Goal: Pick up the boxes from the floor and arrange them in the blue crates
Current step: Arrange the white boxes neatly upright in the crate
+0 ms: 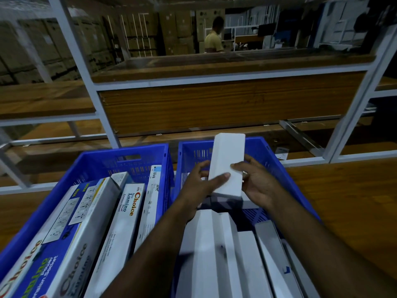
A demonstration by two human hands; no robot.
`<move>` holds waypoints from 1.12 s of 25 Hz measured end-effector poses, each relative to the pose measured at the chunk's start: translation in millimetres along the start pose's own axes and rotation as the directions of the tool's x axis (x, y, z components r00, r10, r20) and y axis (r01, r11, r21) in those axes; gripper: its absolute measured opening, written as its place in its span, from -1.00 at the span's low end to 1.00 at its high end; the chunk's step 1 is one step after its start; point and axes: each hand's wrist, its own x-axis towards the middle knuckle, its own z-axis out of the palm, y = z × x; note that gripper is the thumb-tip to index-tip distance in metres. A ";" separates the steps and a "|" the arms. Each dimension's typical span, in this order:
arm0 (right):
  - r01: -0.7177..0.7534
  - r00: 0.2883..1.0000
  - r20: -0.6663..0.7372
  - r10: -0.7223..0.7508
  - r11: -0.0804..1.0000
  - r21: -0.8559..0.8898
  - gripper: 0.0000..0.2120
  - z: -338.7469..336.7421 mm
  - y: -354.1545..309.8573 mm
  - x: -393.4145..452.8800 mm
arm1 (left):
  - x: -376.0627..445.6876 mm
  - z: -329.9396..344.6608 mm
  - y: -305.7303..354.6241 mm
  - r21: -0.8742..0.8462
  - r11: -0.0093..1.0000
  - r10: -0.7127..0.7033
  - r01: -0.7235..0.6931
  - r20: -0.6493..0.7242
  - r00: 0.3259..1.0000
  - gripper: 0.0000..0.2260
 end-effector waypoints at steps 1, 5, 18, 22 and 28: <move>0.023 0.999 -0.027 -0.023 1.000 0.015 -0.53 -0.8 -1.1 1.6 | 0.5 -1.2 -1.7 0.027 0.999 -0.022 0.021 0.029 0.999 -0.35; 0.067 0.988 -0.148 -0.054 0.994 0.082 -0.59 -9.4 -9.3 4.7 | 8.4 -6.8 -5.0 -0.141 0.990 -0.030 0.022 -0.052 0.998 -0.10; -0.102 0.994 -0.055 0.099 0.994 -0.046 -0.60 4.6 -4.2 -9.7 | 20.4 -14.7 -6.6 -0.536 0.843 -0.053 -0.047 -0.171 0.984 -0.56; -0.170 0.985 -0.003 0.175 0.953 -0.250 -0.65 -0.7 -5.4 -12.7 | 26.6 -19.3 -6.5 -0.380 0.919 -0.026 -0.109 -0.334 0.942 -0.61; -0.276 0.958 -0.096 0.269 0.959 -0.071 -0.84 11.9 8.6 -1.7 | 30.1 -41.2 -9.1 -0.193 0.960 0.046 -0.201 -0.602 0.797 -0.70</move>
